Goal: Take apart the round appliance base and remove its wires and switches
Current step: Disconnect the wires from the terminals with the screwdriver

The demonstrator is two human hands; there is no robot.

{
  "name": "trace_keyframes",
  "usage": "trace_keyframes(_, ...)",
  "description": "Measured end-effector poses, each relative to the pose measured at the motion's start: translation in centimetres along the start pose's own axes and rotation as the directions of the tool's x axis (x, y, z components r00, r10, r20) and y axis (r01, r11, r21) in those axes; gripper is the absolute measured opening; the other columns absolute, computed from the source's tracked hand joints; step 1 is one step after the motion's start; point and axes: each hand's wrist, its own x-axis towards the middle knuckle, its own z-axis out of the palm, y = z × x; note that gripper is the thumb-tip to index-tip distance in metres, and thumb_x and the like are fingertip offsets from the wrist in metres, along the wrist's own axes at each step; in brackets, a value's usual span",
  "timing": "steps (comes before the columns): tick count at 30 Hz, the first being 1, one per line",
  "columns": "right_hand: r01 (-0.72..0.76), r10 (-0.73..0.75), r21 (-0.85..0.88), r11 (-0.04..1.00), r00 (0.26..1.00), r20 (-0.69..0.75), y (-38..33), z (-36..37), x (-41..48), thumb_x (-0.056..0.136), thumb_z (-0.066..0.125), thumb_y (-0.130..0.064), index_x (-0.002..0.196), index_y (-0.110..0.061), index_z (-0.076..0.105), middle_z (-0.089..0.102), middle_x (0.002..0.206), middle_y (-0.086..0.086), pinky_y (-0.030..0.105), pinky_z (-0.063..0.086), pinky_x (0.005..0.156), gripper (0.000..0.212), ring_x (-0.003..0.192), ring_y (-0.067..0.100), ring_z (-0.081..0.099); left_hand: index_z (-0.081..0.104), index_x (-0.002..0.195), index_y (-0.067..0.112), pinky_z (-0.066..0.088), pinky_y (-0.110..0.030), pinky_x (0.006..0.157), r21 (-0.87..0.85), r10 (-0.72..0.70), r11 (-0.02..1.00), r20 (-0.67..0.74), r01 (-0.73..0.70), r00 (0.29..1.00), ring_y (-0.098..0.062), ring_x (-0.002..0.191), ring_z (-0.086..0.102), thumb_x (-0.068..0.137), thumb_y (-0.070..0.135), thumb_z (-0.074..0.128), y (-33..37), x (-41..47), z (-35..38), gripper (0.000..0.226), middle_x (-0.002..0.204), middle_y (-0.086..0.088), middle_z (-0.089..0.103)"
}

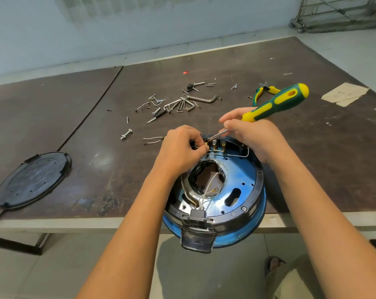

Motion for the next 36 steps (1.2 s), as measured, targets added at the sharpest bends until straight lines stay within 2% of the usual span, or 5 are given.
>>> trace_keyframes(7, -0.11, 0.112, 0.104, 0.988, 0.994, -0.01, 0.2, -0.2, 0.4, 0.092, 0.066, -0.002, 0.086, -0.017, 0.076, 0.075, 0.071, -0.002, 0.018, 0.054, 0.072, 0.019, 0.072, 0.009, 0.076, 0.072, 0.07, 0.024, 0.048, -0.033, 0.088, 0.009, 0.002, 1.0, 0.005, -0.002, 1.0, -0.008, 0.096, 0.061, 0.081, 0.029, 0.076, 0.1, 0.0, -0.1, 0.013, 0.099, 0.008, 0.07)
trace_keyframes(17, -0.185, 0.192, 0.253, 0.949, 0.981, 0.0, 0.7, -0.3, 0.7, 0.092, 0.063, 0.002, 0.086, -0.012, 0.075, 0.075, 0.07, 0.004, 0.026, 0.061, 0.077, 0.019, 0.07, 0.015, 0.076, 0.072, 0.069, 0.022, 0.047, -0.031, 0.086, 0.01, 0.012, 1.0, -0.001, -0.012, 1.0, -0.007, 0.094, 0.061, 0.079, 0.025, 0.075, 0.2, 0.0, 0.0, 0.011, 0.097, 0.007, 0.07)
trace_keyframes(24, -0.158, 0.155, 0.295, 0.942, 0.987, 0.032, 1.0, -0.6, 1.0, 0.094, 0.058, 0.006, 0.103, 0.002, 0.07, 0.068, 0.087, 0.022, 0.007, 0.041, 0.041, 0.016, 0.037, 0.002, 0.057, 0.072, 0.069, 0.023, 0.051, -0.035, 0.087, 0.006, 0.011, 1.0, 0.004, -0.011, 1.0, -0.008, 0.094, 0.062, 0.078, 0.024, 0.075, 0.2, 0.0, 0.0, 0.01, 0.097, 0.007, 0.07)
trace_keyframes(27, -0.124, 0.114, 0.289, 0.949, 0.992, 0.052, 1.1, -0.8, 1.0, 0.095, 0.058, 0.007, 0.108, 0.004, 0.068, 0.067, 0.088, 0.024, 0.007, 0.042, 0.042, 0.017, 0.036, 0.001, 0.055, 0.072, 0.069, 0.022, 0.052, -0.034, 0.086, 0.006, 0.015, 1.0, 0.0, -0.015, 1.0, -0.008, 0.094, 0.062, 0.078, 0.023, 0.075, 0.1, 0.0, 0.1, 0.01, 0.097, 0.007, 0.07)
trace_keyframes(36, -0.084, 0.082, 0.266, 0.96, 0.996, 0.019, 2.0, -0.6, 1.6, 0.091, 0.068, -0.001, 0.09, -0.012, 0.074, 0.075, 0.069, 0.006, 0.025, 0.061, 0.07, 0.013, 0.071, 0.02, 0.075, 0.072, 0.068, 0.022, 0.052, -0.034, 0.085, 0.01, 0.035, 0.999, -0.011, -0.035, 0.999, -0.007, 0.092, 0.062, 0.077, 0.023, 0.075, 0.0, 0.0, 0.1, 0.01, 0.095, 0.007, 0.071)
